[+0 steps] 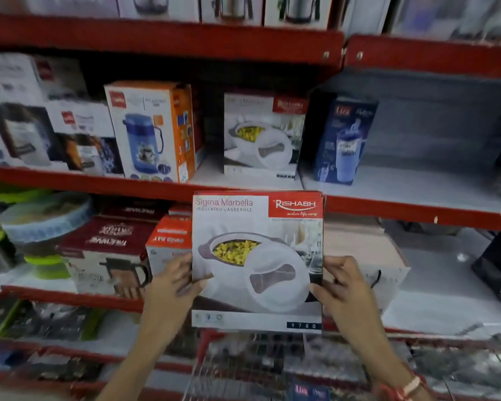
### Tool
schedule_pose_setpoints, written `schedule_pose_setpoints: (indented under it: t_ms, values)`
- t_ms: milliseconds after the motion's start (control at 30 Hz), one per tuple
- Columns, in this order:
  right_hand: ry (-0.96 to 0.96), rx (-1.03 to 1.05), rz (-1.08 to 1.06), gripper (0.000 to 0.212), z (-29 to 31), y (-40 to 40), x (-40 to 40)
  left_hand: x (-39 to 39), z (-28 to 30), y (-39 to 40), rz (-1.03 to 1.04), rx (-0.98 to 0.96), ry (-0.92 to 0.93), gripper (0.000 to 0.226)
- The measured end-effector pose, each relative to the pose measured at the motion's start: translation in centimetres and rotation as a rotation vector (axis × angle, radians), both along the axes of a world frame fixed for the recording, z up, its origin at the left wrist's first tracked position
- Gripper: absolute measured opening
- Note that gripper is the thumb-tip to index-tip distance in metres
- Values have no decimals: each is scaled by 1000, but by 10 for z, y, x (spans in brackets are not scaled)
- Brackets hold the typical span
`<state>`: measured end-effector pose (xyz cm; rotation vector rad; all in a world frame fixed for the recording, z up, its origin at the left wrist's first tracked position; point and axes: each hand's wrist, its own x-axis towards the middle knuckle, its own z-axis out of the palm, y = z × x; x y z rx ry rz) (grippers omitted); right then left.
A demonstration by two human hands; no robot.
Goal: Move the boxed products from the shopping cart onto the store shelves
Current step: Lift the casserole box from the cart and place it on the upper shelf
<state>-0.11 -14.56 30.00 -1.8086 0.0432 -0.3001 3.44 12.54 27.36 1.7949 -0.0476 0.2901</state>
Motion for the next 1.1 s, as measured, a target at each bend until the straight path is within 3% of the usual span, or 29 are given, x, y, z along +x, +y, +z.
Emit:
schedule_pose_setpoints:
  t_ms: [100, 233, 400, 633, 800, 1100]
  values:
    - [-152, 24, -27, 45, 34, -3, 33, 35, 41, -1, -1, -38, -131, 49]
    - [-306, 5, -4, 70, 82, -4, 80, 80, 96, -7, -29, -32, -303, 49]
    - [-384, -74, -32, 72, 113, -8, 140, 139, 134, -20, -57, -38, -401, 46]
    - [-443, -85, -70, 71, 106, -5, 207, 211, 120, -24, 15, 95, -448, 49]
    - [-368, -76, -73, 73, 78, -3, 220, 227, 96, -22, 51, 251, -436, 49]
    - [-343, -114, -106, 69, 66, 2, 206, 207, 90, -25, -37, 196, -293, 46]
